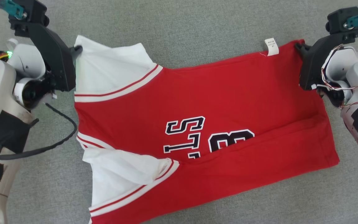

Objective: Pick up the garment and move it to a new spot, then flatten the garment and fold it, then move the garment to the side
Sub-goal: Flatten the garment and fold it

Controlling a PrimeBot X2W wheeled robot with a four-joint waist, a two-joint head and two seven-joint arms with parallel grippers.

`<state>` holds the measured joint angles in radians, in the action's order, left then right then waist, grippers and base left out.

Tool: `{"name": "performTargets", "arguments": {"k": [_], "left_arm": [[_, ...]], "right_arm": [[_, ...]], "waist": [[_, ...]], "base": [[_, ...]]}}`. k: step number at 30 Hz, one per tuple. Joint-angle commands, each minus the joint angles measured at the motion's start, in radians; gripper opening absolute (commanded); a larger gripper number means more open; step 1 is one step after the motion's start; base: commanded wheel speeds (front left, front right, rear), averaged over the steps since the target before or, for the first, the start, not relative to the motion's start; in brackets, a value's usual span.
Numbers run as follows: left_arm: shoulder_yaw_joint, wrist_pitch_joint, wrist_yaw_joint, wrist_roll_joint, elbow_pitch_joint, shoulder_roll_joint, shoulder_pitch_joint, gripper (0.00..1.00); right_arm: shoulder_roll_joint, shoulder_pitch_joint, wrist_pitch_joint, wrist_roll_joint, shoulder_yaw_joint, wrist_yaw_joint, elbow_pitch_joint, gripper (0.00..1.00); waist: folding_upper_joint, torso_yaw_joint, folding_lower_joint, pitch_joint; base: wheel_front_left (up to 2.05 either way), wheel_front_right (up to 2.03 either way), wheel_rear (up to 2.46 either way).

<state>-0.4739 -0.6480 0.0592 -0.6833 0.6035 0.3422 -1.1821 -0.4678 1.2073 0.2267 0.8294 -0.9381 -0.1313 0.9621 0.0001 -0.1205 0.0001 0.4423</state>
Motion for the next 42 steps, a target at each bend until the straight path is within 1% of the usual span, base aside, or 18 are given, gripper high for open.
{"name": "performTargets", "arguments": {"k": [1,7,12,15,17,22,26,28,29,32,36,42], "left_arm": [[0.000,0.017,0.001,0.013,-0.006,0.015,-0.019,0.00],[0.002,0.060,0.010,0.023,-0.009,0.021,-0.040,0.00],[0.008,0.115,0.017,0.028,-0.006,0.024,-0.061,0.00],[0.017,0.145,0.025,0.016,-0.002,0.022,-0.068,0.00],[0.019,0.153,0.029,0.007,0.002,0.022,-0.063,0.00],[0.023,0.142,0.039,-0.026,-0.023,0.028,-0.009,0.00],[0.036,0.139,0.042,-0.061,-0.098,0.047,0.059,0.00],[0.046,0.134,0.033,-0.076,-0.152,0.058,0.103,0.00],[0.056,0.129,0.024,-0.095,-0.216,0.072,0.152,0.00],[0.064,0.112,-0.002,-0.123,-0.329,0.091,0.239,0.00],[0.073,0.085,-0.052,-0.138,-0.487,0.116,0.351,0.00],[0.083,0.053,-0.121,-0.165,-0.699,0.144,0.491,0.00]], "right_arm": [[-0.004,0.025,-0.016,0.011,-0.007,0.001,0.001,0.00],[-0.010,0.048,-0.076,0.029,-0.010,0.001,0.017,0.00],[-0.023,0.073,-0.176,0.040,-0.006,0.001,0.035,0.00],[-0.027,0.074,-0.219,0.074,0.002,0.001,0.030,0.00],[-0.033,0.061,-0.228,0.104,0.006,0.001,0.018,0.00],[-0.065,0.018,-0.203,0.187,-0.012,0.001,-0.033,0.00],[-0.108,-0.029,-0.187,0.249,-0.032,0.001,-0.088,0.00],[-0.129,-0.053,-0.178,0.278,-0.041,0.001,-0.114,0.00],[-0.152,-0.075,-0.174,0.305,-0.049,0.001,-0.139,0.00],[-0.187,-0.110,-0.166,0.336,-0.067,0.001,-0.172,0.00],[-0.226,-0.146,-0.158,0.367,-0.087,0.001,-0.210,0.00],[-0.265,-0.190,-0.140,0.402,-0.110,0.001,-0.251,0.00]], "waist": [[-0.0001,0.000,-0.0001,0.000],[-0.0001,0.003,-0.0001,0.002],[-0.0001,0.013,-0.0001,0.003],[-0.0001,0.019,-0.0001,0.002],[-0.0001,0.024,-0.0001,-0.001],[-0.0001,0.035,-0.0001,-0.015],[-0.0001,0.044,-0.0001,-0.030],[-0.0001,0.049,-0.0001,-0.040],[-0.0001,0.054,-0.0001,-0.050],[-0.0001,0.062,-0.0001,-0.068],[-0.0001,0.071,-0.0001,-0.088],[-0.0001,0.077,-0.0001,-0.105]], "base": [[0.00,0.00,0.00],[0.00,0.00,0.00],[0.00,0.00,0.00],[0.00,0.00,0.00],[0.00,0.00,0.00],[0.00,0.00,0.00],[0.00,0.00,0.00],[0.00,0.00,0.00],[0.00,0.00,0.00],[0.00,0.00,0.00],[0.00,0.00,0.00],[0.00,0.00,0.00]]}}
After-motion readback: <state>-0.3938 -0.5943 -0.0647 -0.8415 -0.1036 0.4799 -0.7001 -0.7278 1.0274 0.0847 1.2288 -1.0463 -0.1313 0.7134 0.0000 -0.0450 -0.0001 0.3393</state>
